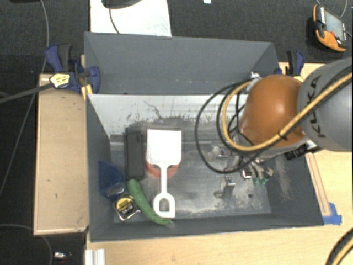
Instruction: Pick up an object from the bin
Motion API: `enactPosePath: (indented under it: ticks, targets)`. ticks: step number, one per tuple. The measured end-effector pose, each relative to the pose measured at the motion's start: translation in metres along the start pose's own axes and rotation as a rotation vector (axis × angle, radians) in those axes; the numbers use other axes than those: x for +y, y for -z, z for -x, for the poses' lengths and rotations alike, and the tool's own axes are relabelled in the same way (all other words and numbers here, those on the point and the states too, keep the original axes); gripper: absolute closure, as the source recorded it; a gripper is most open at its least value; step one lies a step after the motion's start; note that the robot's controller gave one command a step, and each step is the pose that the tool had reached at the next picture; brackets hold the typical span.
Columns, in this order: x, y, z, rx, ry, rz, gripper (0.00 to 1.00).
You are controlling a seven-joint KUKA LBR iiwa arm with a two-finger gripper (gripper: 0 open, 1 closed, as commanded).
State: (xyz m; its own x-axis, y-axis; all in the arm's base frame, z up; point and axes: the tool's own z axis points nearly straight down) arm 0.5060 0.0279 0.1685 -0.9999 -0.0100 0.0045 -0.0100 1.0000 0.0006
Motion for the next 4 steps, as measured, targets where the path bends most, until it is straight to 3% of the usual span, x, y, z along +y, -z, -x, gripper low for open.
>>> enactPosePath:
  ticks: [1, 2, 3, 4]
  targets:
    - [0.0, 0.003, 0.002, -0.007, -0.002, 0.0, 0.0]
    - [0.066, -0.01, 0.005, -0.01, 0.526, -0.001, 0.0]
    - [0.082, -0.008, 0.001, -0.008, 0.484, -0.002, 0.0]
    - [0.121, -0.029, 0.04, -0.015, 1.024, -0.003, 0.0]
